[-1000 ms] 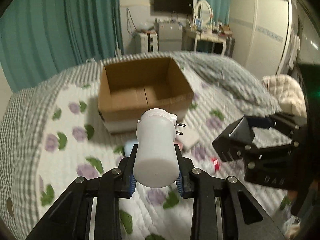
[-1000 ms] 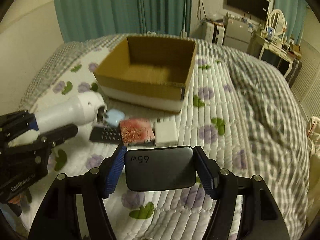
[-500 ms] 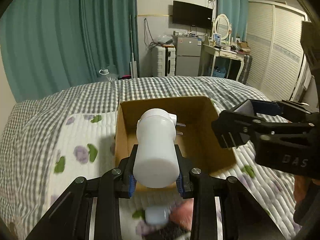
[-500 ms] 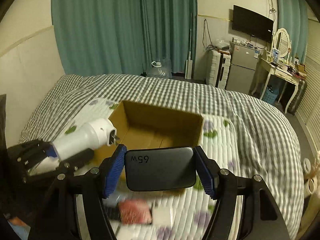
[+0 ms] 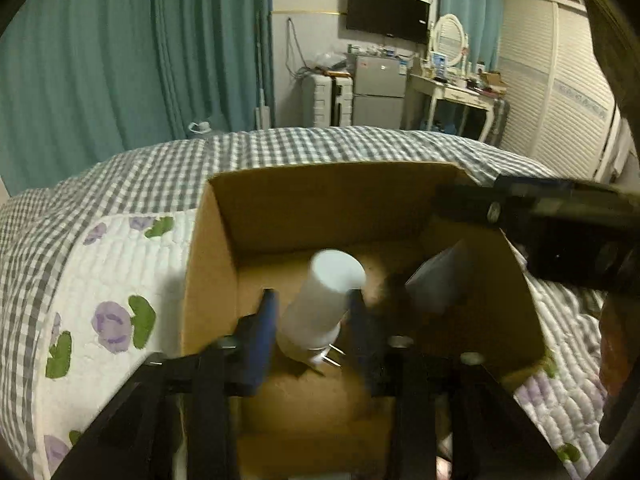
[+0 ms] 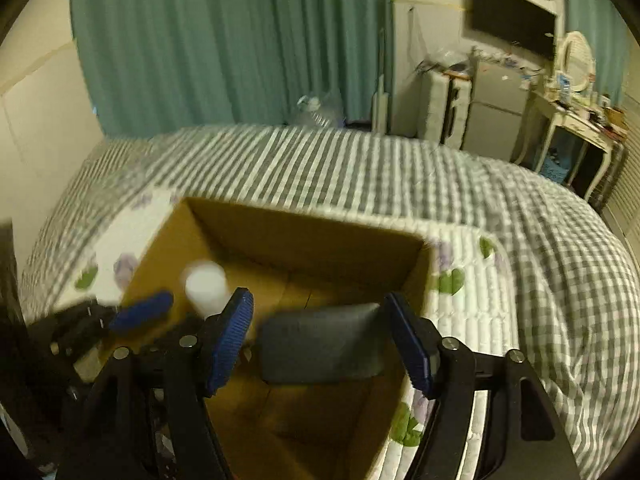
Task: Organize rigid objects
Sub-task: 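Carry the hair dryer into the box with left tool while right tool drops the charger in, then move both open tools back to the remaining items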
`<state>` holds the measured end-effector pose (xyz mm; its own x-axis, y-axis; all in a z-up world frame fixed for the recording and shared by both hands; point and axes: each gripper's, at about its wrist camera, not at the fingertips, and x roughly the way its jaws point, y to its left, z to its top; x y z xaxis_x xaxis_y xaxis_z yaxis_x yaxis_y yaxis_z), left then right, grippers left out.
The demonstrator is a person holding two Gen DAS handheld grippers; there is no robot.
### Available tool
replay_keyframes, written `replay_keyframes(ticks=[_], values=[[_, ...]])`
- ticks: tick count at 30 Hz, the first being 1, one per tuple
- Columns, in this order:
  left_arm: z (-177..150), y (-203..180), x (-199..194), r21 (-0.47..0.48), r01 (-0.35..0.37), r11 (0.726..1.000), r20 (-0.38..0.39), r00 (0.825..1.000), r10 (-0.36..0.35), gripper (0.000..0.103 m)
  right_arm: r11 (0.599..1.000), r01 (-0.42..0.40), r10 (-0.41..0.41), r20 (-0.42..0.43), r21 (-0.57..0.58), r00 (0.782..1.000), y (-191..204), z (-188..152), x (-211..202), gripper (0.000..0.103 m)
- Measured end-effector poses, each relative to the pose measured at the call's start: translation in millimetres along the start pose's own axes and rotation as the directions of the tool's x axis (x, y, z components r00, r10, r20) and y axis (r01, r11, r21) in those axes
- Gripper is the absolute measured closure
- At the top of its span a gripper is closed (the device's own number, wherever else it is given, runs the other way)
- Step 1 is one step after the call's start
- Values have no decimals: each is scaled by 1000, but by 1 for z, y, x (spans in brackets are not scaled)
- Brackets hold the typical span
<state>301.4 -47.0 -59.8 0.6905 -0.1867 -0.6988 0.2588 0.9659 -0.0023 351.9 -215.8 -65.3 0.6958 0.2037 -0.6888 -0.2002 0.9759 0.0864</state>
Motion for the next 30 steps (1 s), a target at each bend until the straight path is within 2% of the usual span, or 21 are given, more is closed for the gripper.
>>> replay_keyframes(ticks=[1, 4, 8, 10, 14, 18, 21, 23, 25, 26, 27, 30], values=[[0, -2, -5, -1, -6, 1000, -3, 1000, 6, 36, 1000, 4, -4, 8, 8, 1000, -2, 0, -6, 20], [-8, -8, -29, 4, -7, 1000, -8, 1000, 7, 36, 1000, -10, 10, 32, 12, 999, 1, -2, -40, 19], [-28, -8, -71, -9, -36, 999, -5, 999, 36, 33, 1000, 22, -20, 61, -21, 998, 9, -18, -91, 8], [-45, -9, -92, -13, -62, 998, -10, 998, 61, 27, 997, 52, -48, 75, -59, 996, 17, -35, -115, 3], [-83, -13, -122, -32, -100, 995, -14, 995, 99, 26, 985, 61, -57, 29, -164, 998, 37, -81, -136, 2], [-124, -20, -139, -32, -100, 995, -48, 994, 98, 26, 976, 30, -41, -49, -215, 998, 52, -134, -137, 2], [-142, -21, -142, -59, -91, 994, -68, 994, 87, 26, 966, 28, -52, -85, -257, 995, 59, -165, -132, 2], [-152, -21, -142, -80, -100, 992, -68, 993, 94, 26, 962, -1, -36, -129, -275, 991, 62, -183, -123, 2], [-162, -21, -137, -98, -108, 989, -78, 992, 100, 26, 955, -42, -16, -192, -295, 981, 60, -201, -110, 2], [-167, -23, -135, -104, -116, 988, -82, 991, 107, 26, 948, -33, -38, -214, -318, 976, 61, -210, -102, 2], [-171, -23, -133, -105, -124, 987, -84, 990, 116, 26, 938, -23, -67, -245, -345, 967, 62, -217, -92, 2], [-179, -22, -123, -97, -163, 982, -99, 983, 154, 26, 925, -60, -80, -346, -376, 935, 66, -232, -67, 4]])
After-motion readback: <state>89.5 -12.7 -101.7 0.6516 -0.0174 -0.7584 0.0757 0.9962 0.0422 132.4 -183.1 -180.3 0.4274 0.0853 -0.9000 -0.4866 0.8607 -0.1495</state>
